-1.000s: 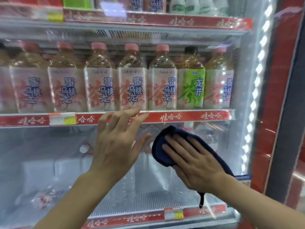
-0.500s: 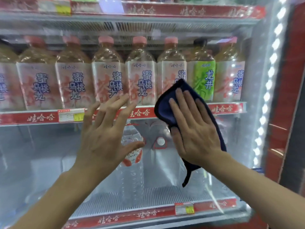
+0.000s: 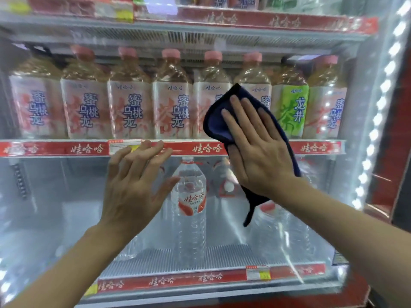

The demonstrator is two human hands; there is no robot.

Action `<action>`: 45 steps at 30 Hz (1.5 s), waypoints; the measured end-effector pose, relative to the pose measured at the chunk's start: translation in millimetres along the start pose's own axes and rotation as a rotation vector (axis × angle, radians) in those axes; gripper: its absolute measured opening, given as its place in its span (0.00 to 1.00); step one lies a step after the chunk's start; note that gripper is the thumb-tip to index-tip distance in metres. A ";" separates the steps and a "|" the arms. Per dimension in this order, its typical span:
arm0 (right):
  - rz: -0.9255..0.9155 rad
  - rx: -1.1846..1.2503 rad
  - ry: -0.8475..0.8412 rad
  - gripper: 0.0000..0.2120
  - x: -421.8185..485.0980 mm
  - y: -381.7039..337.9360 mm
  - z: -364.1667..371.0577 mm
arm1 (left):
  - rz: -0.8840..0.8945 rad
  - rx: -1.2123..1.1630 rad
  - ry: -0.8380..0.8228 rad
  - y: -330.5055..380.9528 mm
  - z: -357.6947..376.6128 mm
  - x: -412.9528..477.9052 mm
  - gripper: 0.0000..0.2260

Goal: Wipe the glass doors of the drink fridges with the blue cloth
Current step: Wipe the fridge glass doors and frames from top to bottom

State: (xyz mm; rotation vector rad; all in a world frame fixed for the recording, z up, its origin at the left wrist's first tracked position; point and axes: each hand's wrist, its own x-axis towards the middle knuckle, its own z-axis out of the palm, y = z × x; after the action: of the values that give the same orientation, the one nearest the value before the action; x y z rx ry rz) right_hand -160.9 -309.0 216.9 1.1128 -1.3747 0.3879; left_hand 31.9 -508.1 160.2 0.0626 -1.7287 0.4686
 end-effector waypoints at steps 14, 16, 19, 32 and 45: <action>-0.495 -0.037 -0.280 0.28 -21.9 -39.2 2.8 | 0.020 -0.056 -0.067 -33.7 -22.7 -11.0 0.24; -0.327 -0.037 -0.160 0.28 21.6 -39.5 4.6 | 0.020 -0.048 -0.057 -39.6 -22.1 -13.0 0.23; -0.146 -0.031 -0.049 0.28 42.1 -54.9 11.7 | -0.003 -0.089 -0.031 -41.0 -16.1 -15.2 0.23; -0.011 -0.012 0.032 0.28 16.1 -80.5 26.5 | -0.036 -0.137 -0.006 -36.7 -11.4 -18.3 0.22; -0.330 -0.006 -0.148 0.28 57.0 -45.6 6.4 | -0.019 -0.002 -0.152 -87.9 -60.6 -28.8 0.36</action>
State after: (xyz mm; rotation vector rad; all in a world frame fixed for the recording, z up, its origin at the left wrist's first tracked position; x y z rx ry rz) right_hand -115.6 -356.8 249.1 1.3584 -1.2884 0.0632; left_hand 120.6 -574.0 165.1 0.1152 -1.8760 0.4576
